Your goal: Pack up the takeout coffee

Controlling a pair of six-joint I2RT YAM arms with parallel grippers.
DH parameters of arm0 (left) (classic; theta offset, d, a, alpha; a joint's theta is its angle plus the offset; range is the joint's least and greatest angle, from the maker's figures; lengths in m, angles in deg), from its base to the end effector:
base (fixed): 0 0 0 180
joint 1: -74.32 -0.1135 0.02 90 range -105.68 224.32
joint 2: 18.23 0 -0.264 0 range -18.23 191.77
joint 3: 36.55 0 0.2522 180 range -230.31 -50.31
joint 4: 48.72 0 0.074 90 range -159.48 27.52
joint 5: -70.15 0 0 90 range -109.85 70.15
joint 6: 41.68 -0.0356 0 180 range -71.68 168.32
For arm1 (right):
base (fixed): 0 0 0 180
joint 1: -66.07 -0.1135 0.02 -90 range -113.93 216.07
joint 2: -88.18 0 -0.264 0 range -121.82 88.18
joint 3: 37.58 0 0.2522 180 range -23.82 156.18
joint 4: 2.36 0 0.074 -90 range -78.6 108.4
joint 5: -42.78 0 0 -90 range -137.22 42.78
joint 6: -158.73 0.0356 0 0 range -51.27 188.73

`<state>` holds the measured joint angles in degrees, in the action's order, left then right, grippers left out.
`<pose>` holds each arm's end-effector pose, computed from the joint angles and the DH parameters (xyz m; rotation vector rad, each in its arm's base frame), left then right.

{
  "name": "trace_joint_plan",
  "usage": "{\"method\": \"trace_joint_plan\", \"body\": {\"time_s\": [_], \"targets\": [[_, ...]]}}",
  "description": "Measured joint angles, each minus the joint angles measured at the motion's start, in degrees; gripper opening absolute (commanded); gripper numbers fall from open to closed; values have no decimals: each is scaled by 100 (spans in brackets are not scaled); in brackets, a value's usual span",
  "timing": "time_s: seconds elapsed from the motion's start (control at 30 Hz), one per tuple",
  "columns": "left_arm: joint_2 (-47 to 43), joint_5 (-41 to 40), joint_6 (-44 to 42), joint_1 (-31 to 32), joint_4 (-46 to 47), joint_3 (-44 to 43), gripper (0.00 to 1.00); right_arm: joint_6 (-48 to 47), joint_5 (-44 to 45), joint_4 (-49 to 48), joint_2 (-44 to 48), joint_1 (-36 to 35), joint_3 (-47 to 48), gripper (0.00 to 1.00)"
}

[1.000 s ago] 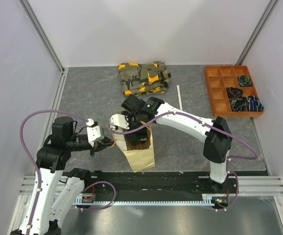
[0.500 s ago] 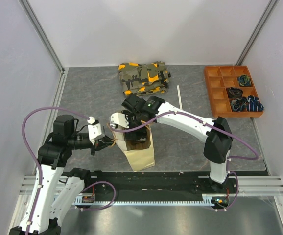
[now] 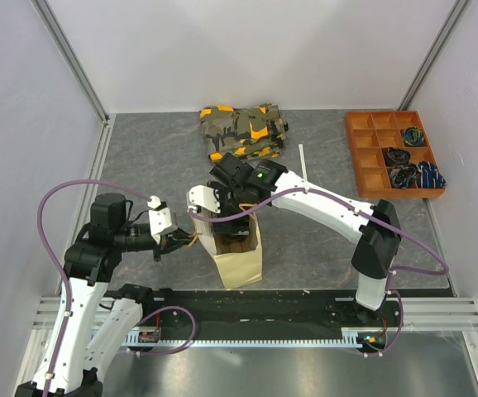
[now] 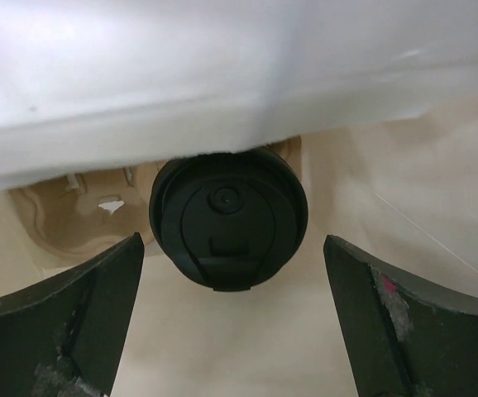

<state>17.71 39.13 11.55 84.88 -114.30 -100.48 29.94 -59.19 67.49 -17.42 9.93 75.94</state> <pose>0.0948 -0.0487 0.3305 1.2536 1.5360 -0.8389 0.2123 0.3296 0.3065 -2.0103 1.7496 0.3765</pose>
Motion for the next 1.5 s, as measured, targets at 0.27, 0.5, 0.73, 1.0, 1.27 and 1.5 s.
{"method": "trace_joint_plan", "body": {"time_s": [0.27,0.5,0.73,1.0,1.27,1.5], "targets": [[0,-4,81,0,37,0,2,-2,0,-33,85,11,0,98],[9,-2,129,0,109,0,2,9,0,-83,229,11,0,98],[44,-2,142,0,122,0,2,94,2,-173,396,13,2,98],[72,-2,142,0,125,-26,2,249,7,-260,431,11,4,98],[118,-2,164,0,144,-146,8,527,72,-684,752,13,22,98],[245,2,302,0,227,-404,27,667,251,-1121,1034,13,22,98]]}}
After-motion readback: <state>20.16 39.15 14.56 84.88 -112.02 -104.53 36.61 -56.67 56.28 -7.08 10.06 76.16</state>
